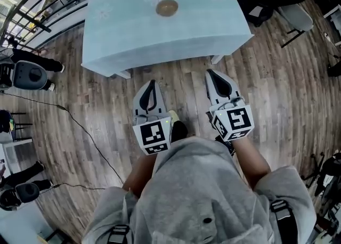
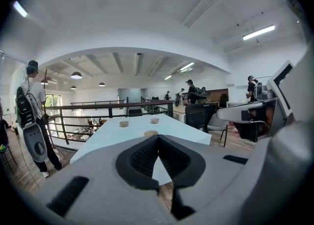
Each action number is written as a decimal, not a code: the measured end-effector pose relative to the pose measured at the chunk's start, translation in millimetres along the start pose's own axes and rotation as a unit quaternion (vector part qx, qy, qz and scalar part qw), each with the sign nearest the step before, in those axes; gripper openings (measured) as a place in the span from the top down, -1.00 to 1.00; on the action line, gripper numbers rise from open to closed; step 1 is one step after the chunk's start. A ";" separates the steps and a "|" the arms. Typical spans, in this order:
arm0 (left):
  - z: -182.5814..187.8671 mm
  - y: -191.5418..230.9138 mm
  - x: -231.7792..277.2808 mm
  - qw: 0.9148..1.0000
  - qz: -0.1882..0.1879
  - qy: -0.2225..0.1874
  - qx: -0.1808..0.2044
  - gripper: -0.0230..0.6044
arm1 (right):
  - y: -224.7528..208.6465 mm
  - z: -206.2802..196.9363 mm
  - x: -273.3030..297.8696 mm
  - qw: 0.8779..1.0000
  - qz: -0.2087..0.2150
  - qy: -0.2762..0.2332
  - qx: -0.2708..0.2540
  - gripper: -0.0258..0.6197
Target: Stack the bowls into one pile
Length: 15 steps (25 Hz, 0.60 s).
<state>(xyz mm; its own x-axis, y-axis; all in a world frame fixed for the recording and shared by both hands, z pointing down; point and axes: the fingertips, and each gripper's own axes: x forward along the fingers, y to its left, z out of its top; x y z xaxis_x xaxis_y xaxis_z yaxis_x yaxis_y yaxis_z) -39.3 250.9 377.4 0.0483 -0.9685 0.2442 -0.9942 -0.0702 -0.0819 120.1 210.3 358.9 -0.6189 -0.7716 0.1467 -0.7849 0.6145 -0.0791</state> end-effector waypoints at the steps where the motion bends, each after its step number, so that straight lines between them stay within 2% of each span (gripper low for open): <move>1: -1.6 2.8 1.7 1.000 -0.002 0.002 -0.001 0.87 | -0.3 -1.0 1.3 1.000 -0.003 0.003 0.000 0.84; 15: 11.1 51.4 41.3 1.000 -0.011 -0.013 -0.005 0.87 | -23.7 23.0 40.7 0.999 -0.018 0.021 -0.033 0.84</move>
<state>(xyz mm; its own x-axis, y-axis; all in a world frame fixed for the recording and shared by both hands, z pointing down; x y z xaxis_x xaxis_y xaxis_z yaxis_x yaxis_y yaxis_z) -87.3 204.7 372.5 0.0734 -0.9724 0.2214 -0.9937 -0.0902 -0.0670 112.9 160.6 344.1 -0.5868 -0.7873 0.1892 -0.8027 0.5963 -0.0078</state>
